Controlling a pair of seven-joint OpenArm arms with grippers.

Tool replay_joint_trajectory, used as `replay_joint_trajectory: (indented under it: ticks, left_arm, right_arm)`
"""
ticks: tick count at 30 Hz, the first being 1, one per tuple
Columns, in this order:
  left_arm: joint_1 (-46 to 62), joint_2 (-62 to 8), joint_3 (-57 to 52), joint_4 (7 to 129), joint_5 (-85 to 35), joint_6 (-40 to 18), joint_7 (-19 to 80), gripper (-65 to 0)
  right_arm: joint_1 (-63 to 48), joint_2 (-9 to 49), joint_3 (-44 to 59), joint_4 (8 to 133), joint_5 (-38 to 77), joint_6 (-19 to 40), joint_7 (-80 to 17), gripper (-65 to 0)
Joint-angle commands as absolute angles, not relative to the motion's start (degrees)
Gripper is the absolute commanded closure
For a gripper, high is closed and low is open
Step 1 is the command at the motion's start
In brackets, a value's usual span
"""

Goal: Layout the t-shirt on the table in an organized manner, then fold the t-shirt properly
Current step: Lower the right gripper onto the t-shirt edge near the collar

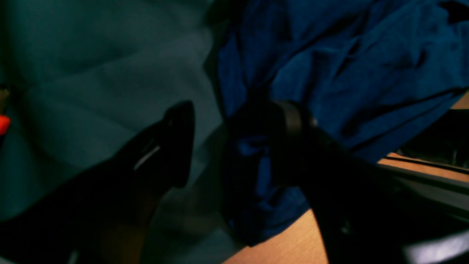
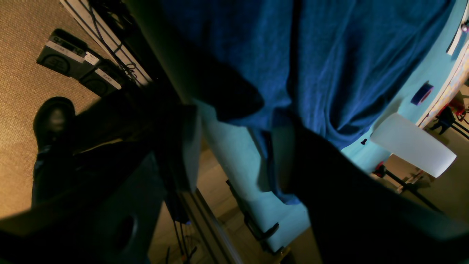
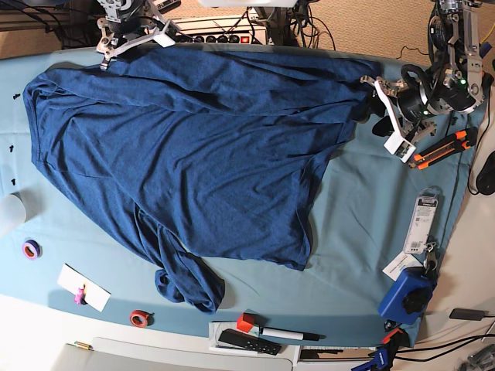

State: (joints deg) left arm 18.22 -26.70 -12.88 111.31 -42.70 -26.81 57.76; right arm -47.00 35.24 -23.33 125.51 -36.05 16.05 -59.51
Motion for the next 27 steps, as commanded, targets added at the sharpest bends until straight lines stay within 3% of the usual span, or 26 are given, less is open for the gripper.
replay_joint_trajectory:
  ticks: [1,6,10,11,27]
  left_arm:
    - [17.96,-27.46,-13.37,112.14,-43.46,-27.0,56.51,-32.4]
    - [17.93,-27.46,-13.37,112.14,-43.46,-26.98,56.49,-32.4]
    - [17.96,-27.46,-13.37,112.14,-43.48,-26.98,56.51,-32.4]
    - [17.96,-27.46,-13.37,112.14,-43.46,-26.98,56.51,-32.4]
    - [17.96,-27.46,-13.37,112.14,-43.46,-26.79,56.51,-32.4]
  right_arm:
    - [-47.44,35.7,-23.2,126.37,-36.91,15.33,-59.37,-31.0]
    - [-47.4,35.7,-23.2,126.37,-37.36,14.06,-59.48,-28.6]
    - [-45.91,35.7,-23.2,126.37,-37.3,13.87,-60.77,-1.5]
    - [-45.23,35.7,-23.2,126.37,-37.3,13.85,-61.08,0.0]
    - [-33.19,35.14,-23.2,126.37,-36.62,10.41,-59.24,0.0]
